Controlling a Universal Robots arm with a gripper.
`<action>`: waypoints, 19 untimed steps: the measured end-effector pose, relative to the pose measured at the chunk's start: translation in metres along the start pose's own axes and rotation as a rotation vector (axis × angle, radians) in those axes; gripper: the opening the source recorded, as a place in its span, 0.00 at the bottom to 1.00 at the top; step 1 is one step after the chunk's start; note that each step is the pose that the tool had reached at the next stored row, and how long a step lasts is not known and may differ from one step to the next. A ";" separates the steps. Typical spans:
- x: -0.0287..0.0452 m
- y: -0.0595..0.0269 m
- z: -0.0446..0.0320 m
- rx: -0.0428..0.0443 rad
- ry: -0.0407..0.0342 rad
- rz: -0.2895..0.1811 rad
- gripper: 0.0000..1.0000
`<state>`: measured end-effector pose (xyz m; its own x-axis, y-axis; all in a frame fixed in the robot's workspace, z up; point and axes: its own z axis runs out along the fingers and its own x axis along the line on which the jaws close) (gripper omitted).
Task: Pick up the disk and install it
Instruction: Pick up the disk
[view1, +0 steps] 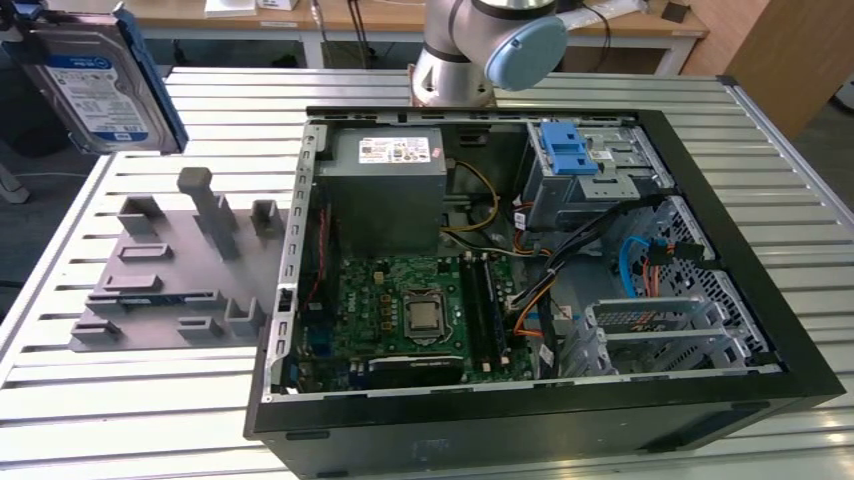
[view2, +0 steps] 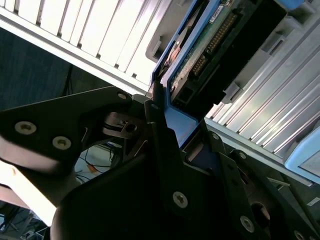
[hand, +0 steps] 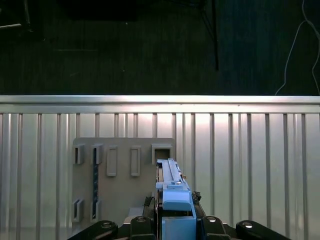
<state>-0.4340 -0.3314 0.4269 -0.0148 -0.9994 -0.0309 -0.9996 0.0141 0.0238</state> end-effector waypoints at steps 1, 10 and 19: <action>-0.0001 0.0000 -0.0026 0.0000 0.0000 0.000 0.36; -0.0008 0.0006 -0.0248 0.0000 0.0000 0.000 0.36; -0.0014 0.0011 -0.0454 0.0002 0.0000 0.000 0.36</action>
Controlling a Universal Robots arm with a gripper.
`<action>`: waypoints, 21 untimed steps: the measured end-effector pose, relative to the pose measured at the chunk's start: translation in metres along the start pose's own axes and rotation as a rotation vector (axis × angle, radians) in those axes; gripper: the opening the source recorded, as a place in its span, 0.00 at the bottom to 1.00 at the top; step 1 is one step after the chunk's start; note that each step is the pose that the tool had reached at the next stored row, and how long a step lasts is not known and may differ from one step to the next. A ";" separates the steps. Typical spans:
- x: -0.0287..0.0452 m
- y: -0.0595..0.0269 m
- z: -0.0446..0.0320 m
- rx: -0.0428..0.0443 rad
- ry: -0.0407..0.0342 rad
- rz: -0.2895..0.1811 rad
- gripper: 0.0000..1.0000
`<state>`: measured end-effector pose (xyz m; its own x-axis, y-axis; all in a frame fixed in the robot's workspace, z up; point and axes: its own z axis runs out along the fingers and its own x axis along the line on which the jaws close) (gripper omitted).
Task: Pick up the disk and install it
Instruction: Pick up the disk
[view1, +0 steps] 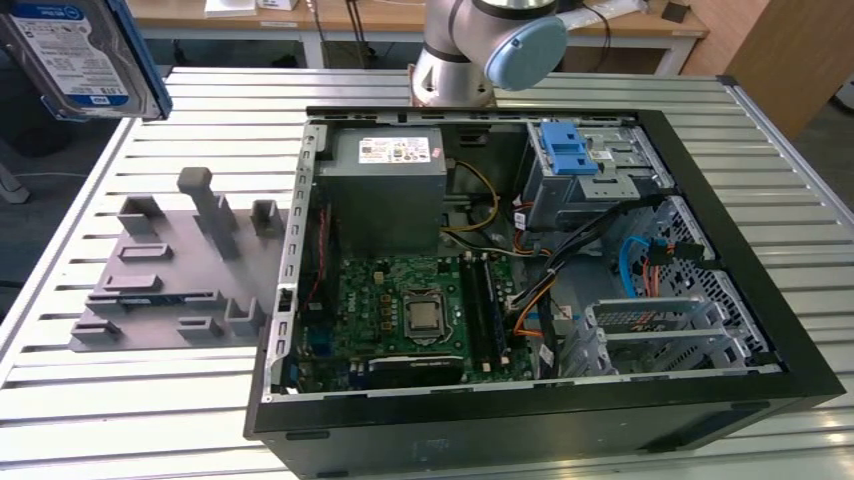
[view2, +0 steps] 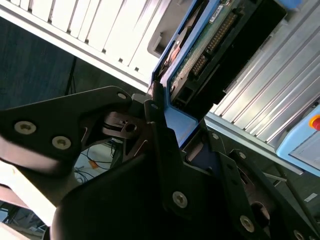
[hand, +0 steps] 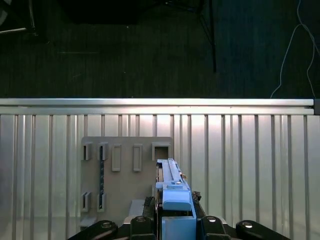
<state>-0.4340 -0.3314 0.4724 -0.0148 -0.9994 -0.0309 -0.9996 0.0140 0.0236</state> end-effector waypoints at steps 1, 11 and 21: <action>-0.0001 0.0001 -0.0020 0.0000 -0.0001 0.000 0.36; -0.0008 0.0005 -0.0256 -0.0002 0.0001 0.000 0.36; -0.0012 0.0009 -0.0400 -0.0001 0.0000 0.000 0.36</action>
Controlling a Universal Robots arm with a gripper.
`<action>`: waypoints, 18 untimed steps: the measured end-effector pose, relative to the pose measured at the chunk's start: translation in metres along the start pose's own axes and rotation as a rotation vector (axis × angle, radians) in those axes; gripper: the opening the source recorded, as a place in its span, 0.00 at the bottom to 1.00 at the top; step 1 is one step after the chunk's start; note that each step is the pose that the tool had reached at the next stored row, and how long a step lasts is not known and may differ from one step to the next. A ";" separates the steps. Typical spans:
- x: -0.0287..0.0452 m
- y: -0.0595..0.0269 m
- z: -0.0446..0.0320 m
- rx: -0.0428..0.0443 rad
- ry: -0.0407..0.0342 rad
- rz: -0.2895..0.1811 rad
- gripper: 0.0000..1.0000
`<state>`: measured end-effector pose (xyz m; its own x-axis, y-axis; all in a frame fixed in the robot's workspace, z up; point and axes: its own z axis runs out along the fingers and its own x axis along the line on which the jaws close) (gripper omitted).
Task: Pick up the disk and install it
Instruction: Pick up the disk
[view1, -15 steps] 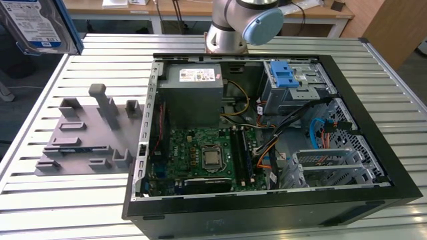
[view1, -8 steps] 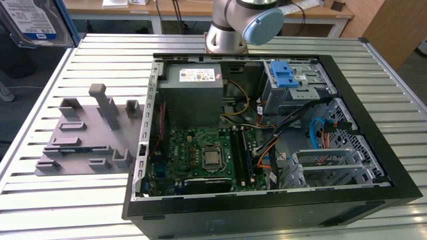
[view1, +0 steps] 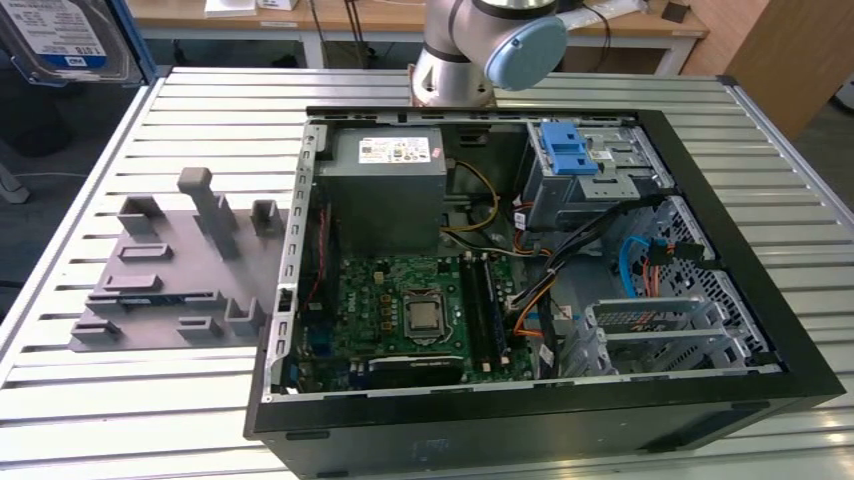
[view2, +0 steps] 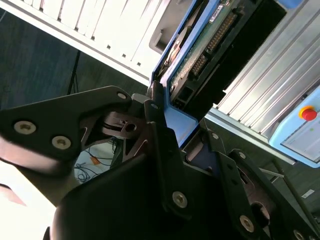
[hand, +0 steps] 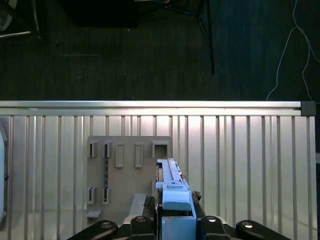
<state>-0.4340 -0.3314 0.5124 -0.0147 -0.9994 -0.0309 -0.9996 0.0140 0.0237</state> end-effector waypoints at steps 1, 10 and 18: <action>0.0000 0.0001 -0.0001 -0.0001 0.0001 0.000 0.36; 0.0241 -0.0003 -0.0008 -0.0001 0.0002 0.000 0.36; 0.0275 0.0000 -0.0174 0.0001 0.0002 0.000 0.36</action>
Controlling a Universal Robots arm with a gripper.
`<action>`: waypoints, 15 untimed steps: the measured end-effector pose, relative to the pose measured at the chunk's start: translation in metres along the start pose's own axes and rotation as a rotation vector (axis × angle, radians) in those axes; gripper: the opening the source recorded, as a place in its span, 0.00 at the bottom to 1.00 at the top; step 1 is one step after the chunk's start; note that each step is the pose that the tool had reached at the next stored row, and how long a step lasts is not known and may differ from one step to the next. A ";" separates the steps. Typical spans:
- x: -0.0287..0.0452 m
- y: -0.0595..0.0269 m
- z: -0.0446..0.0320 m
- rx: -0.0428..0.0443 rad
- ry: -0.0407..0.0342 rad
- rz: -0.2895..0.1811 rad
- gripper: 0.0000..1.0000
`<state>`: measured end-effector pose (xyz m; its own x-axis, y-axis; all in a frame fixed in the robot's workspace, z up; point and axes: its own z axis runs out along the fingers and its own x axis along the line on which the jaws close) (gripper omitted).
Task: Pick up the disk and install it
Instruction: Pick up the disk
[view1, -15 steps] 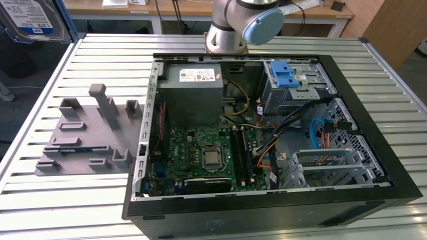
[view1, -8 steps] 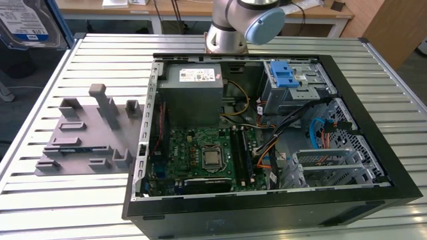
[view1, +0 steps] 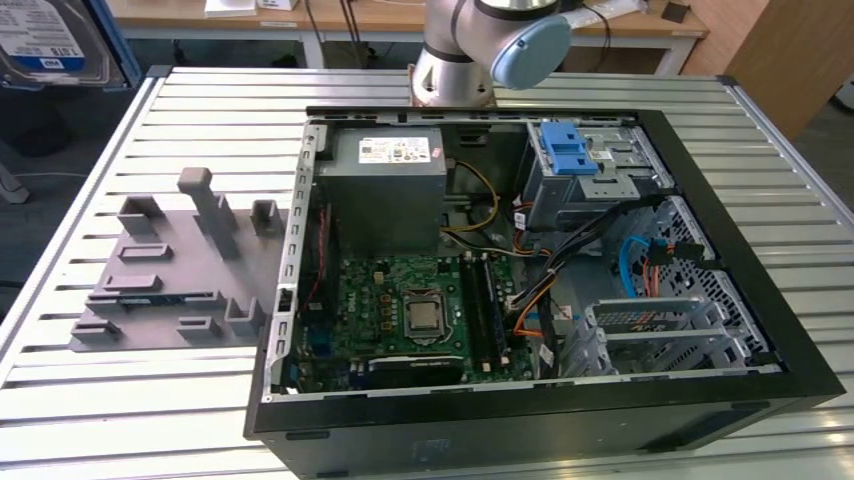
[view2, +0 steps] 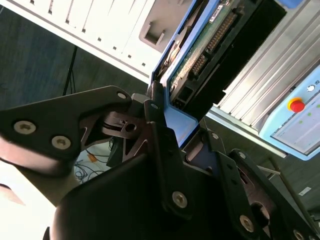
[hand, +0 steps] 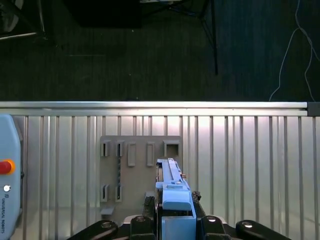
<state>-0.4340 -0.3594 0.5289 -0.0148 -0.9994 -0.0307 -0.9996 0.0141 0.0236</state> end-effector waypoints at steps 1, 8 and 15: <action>0.0001 0.0000 -0.0027 -0.0002 0.0000 0.000 0.36; 0.0136 -0.0001 -0.0061 -0.0001 0.0000 0.000 0.36; 0.0293 -0.0042 -0.0067 -0.0008 0.0002 0.000 0.36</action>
<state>-0.4301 -0.3889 0.5346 -0.0147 -0.9994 -0.0305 -0.9996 0.0140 0.0244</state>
